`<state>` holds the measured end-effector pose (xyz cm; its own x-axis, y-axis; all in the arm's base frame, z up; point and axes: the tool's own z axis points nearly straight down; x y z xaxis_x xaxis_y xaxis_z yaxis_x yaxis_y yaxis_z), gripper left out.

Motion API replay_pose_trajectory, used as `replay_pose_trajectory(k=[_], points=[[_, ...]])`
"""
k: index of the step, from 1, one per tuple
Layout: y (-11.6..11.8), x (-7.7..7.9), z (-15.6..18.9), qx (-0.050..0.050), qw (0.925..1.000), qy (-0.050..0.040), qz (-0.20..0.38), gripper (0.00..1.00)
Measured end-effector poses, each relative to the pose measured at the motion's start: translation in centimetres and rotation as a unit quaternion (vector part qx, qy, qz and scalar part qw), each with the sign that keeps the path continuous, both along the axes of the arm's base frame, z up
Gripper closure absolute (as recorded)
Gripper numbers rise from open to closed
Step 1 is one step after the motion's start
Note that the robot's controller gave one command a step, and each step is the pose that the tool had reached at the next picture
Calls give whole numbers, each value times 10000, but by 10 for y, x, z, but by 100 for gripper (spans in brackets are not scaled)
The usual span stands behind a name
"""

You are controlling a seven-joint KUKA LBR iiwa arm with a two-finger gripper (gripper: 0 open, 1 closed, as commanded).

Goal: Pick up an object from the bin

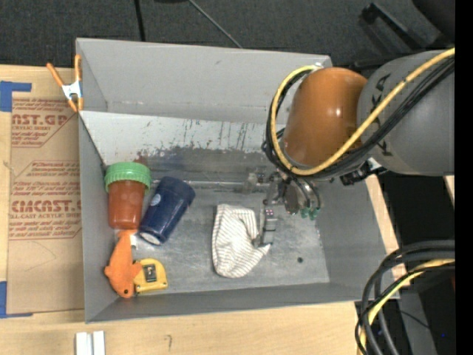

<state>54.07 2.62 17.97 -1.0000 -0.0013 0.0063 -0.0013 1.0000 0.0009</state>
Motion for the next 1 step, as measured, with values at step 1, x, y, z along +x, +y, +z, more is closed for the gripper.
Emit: replay_pose_trajectory(k=[1], points=[[0, 2, 5, 3, 10000, -38, -4, 0]])
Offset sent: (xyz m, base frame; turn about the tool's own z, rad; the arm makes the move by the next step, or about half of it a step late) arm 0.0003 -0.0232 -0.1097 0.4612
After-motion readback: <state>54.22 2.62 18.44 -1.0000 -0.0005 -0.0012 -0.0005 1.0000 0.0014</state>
